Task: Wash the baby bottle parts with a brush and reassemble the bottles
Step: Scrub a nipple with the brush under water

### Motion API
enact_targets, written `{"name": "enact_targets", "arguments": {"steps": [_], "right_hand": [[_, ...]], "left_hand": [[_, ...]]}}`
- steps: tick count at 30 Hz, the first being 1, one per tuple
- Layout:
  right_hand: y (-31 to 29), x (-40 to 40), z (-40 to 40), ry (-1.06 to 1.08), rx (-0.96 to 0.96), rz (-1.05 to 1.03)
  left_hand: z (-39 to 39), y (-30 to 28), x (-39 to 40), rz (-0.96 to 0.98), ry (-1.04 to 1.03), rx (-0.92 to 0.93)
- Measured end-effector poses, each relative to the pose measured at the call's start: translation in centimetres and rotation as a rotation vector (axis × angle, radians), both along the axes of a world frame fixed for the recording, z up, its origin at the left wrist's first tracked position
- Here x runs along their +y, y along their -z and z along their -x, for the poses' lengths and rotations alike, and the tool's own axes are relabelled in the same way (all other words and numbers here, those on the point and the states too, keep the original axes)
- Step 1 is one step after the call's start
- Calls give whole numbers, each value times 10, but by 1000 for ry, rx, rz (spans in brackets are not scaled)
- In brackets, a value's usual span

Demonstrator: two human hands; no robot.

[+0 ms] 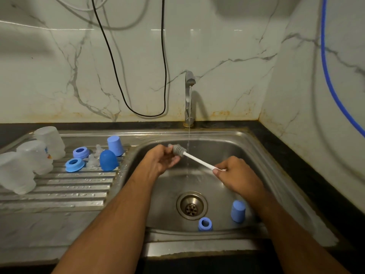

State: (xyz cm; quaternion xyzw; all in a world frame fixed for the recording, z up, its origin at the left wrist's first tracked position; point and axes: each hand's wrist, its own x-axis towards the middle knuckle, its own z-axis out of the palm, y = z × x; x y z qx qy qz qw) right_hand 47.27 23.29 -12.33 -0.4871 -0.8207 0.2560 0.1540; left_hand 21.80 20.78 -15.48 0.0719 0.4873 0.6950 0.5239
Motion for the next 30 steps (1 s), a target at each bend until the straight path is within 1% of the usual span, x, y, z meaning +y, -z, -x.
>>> {"name": "enact_targets", "arguments": {"steps": [1, 2, 3, 5, 7, 8, 9, 10, 12, 13, 14, 15, 16, 17, 18, 19, 21, 22, 23, 25, 27, 29, 30], "right_hand": [[3, -1, 1, -40, -120, -178], [4, -3, 2, -69, -175, -285], [2, -5, 3, -93, -182, -341], [2, -7, 4, -130, -161, -412], [2, -7, 5, -144, -139, -395], [3, -7, 7, -131, -108, -335], [5, -7, 9, -105, -42, -216], [5, -6, 11, -54, 69, -20], [0, -9, 12, 69, 311, 496], [-5, -10, 9, 77, 396, 694], [-9, -9, 5, 45, 449, 817], [-12, -8, 1, 10, 481, 888], [-14, -7, -1, -12, 495, 905], [-13, -6, -1, 1, 489, 874], [-11, -5, 1, 34, 444, 770], [-7, -5, 3, 66, 352, 583], [1, -5, 7, 35, 44, 63], [5, -6, 7, -17, -68, -142], [6, -8, 8, -67, -135, -274], [2, -11, 9, -136, -183, -398], [0, -10, 9, -156, -180, -427], [1, -10, 10, -126, -75, -287], [2, -10, 12, -99, 10, -151]], "left_hand": [[-2, 3, 0, 60, -14, 19], [-2, 4, 1, 94, -27, 23], [-3, 4, 2, 91, -39, 3], [-1, 2, 4, 72, -64, 20], [2, 0, 8, 28, -75, 41], [3, -1, 9, -2, -72, 40], [4, -1, 10, -45, -69, 31], [3, -3, 11, -78, -63, 31], [3, -5, 10, -161, -51, -6], [2, -6, 10, -221, -46, -51], [0, -8, 8, -284, -40, -100], [-2, -9, 7, -347, -30, -142], [-3, -11, 5, -385, -20, -165], [-4, -11, 5, -386, -9, -168], [-5, -10, 5, -335, 5, -150], [-6, -9, 5, -244, 15, -111], [-8, -2, 5, -29, -10, -23], [-8, 1, 4, 40, -37, -7], [-7, 2, 3, 69, -57, -15], [-1, 3, 3, 70, -71, -18], [3, 1, 4, 27, -63, -32], [5, -2, 7, -53, -45, -43], [5, -4, 8, -94, -34, -44]]}}
